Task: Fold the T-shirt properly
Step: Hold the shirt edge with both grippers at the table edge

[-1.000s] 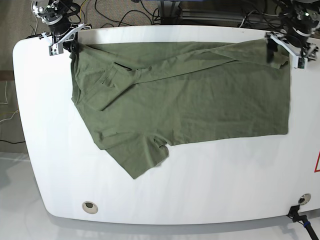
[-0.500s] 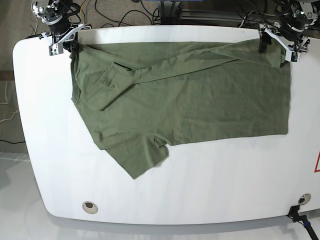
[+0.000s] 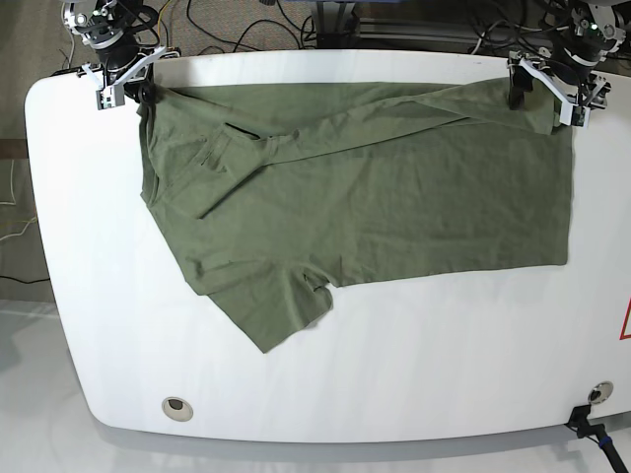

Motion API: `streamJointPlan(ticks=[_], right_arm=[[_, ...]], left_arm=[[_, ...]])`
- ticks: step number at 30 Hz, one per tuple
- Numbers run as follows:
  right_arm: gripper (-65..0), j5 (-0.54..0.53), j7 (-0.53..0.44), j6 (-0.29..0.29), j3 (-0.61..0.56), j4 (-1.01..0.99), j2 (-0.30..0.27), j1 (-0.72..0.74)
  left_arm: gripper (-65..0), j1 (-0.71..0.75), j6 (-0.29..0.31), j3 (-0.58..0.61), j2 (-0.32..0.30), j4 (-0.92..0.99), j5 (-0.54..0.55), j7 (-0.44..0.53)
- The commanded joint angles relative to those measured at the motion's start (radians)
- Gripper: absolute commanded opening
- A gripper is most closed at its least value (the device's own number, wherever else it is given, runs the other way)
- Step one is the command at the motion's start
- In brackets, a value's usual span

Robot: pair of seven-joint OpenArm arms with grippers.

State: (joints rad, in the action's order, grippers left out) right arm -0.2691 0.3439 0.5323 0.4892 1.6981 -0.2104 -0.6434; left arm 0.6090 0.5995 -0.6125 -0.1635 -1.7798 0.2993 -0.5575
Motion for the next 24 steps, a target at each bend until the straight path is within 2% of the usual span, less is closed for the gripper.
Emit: streamJointPlan(ticks=[1,4,8,16,17,18,22,23,24], right_arm=[[-65.0,-0.009,-0.009,0.001,0.004,0.009,-0.010,-0.005],[-65.0,-0.009,-0.009,0.001,0.003,0.009,-0.010,0.001],[-65.0,-0.009,-0.009,0.001,0.003,0.007,-0.010,0.007],[-65.0,-0.009,-0.009,0.001,0.003,0.007,-0.010,0.007],[-65.0,-0.009,-0.009,0.001,0.003,0.007,-0.010,0.007],[-65.0,-0.009,-0.009,0.001,0.003,0.007,-0.010,0.007],[-65.0,-0.009,-0.009,0.001,0.003,0.007,-0.010,0.007],[-65.0,-0.009,-0.009,0.001,0.003,0.007,-0.010,0.007],[-65.0,-0.009,-0.009,0.001,0.003,0.007,-0.010,0.007]], left_arm=[[-8.7,0.010,0.000,0.001,-0.012,-0.016,0.013,0.018],[-8.7,0.050,0.000,0.019,-0.011,-0.021,0.015,0.018],[-8.7,0.073,0.001,0.021,0.022,-0.021,0.015,0.018],[-9.4,0.082,0.001,0.042,0.023,-0.021,0.015,0.018],[-13.1,0.081,0.001,0.047,0.023,-0.021,0.015,0.018],[-19.9,0.081,0.001,0.049,0.023,-0.021,0.015,0.018],[-61.7,0.078,0.001,0.049,0.023,-0.021,0.015,0.018],[-65.0,0.078,0.001,0.049,0.023,-0.021,0.015,0.018],[-65.0,0.078,0.001,0.049,0.023,-0.021,0.015,0.018]])
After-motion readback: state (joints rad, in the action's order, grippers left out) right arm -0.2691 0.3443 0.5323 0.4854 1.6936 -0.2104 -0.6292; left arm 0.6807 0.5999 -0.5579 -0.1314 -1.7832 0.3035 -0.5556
